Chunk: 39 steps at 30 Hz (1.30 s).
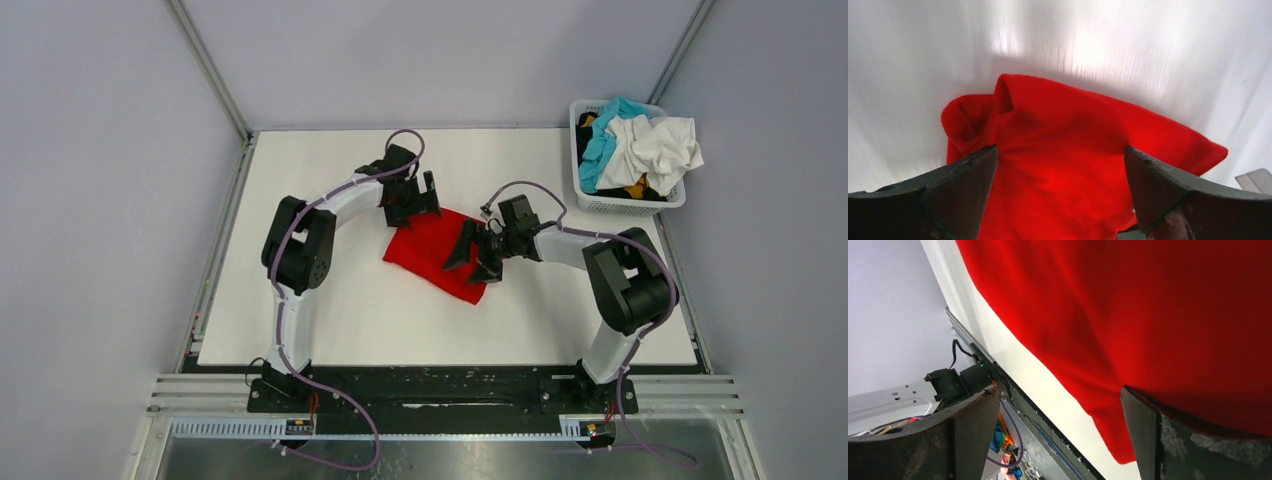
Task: Fold and stack the t-shirts
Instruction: Put the neatly folded tshirt into the corner of the board with the left arm
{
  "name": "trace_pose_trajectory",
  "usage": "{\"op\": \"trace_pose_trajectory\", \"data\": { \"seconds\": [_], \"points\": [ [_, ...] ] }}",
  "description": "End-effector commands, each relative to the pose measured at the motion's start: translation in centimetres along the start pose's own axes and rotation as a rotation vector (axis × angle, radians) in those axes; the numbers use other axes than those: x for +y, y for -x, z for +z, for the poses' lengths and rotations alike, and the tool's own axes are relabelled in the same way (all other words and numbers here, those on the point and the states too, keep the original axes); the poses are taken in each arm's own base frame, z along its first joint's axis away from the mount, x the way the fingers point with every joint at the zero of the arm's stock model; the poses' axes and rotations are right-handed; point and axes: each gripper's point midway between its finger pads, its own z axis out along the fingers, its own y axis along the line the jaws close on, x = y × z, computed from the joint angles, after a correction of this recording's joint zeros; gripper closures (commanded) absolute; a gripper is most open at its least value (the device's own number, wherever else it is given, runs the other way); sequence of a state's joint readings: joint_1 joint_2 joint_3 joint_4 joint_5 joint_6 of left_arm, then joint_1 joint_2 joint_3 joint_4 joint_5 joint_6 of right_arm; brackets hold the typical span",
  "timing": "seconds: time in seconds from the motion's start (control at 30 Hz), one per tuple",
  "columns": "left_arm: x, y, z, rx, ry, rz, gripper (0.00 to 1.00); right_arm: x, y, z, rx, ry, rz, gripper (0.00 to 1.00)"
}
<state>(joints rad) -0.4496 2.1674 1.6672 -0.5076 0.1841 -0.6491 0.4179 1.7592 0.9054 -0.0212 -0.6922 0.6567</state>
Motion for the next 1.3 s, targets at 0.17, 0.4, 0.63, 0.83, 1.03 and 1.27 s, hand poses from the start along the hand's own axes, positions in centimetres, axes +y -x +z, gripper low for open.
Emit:
{"op": "trace_pose_trajectory", "data": {
  "seconds": [0.17, 0.4, 0.63, 0.83, 1.03, 1.27],
  "points": [
    [4.5, -7.6, -4.1, 0.05, 0.132, -0.035, 0.01, -3.4, -4.2, -1.2, 0.078, -0.101, -0.009, 0.01],
    [2.5, -4.0, -10.2, -0.156, 0.167, 0.006, 0.01, 1.5, -2.9, -6.5, -0.067, -0.079, -0.197, 0.0],
    [-1.7, -5.5, -14.1, -0.197, 0.047, 0.091, 0.01, 3.8, -2.0, -8.1, -0.173, -0.024, -0.239, 0.01],
    [-0.7, -13.9, -11.7, 0.006, -0.103, 0.054, 0.01, 3.3, -1.2, -8.7, -0.228, -0.029, -0.203, 0.01],
    [5.2, -18.7, -7.8, 0.139, 0.068, -0.017, 0.01, 1.3, 0.2, -10.9, -0.313, -0.039, -0.128, 0.01],
    [4.3, -16.4, -9.9, 0.055, 0.076, 0.023, 0.01, 0.3, 0.6, -13.7, -0.407, -0.061, -0.14, 0.0]
  ]
}}
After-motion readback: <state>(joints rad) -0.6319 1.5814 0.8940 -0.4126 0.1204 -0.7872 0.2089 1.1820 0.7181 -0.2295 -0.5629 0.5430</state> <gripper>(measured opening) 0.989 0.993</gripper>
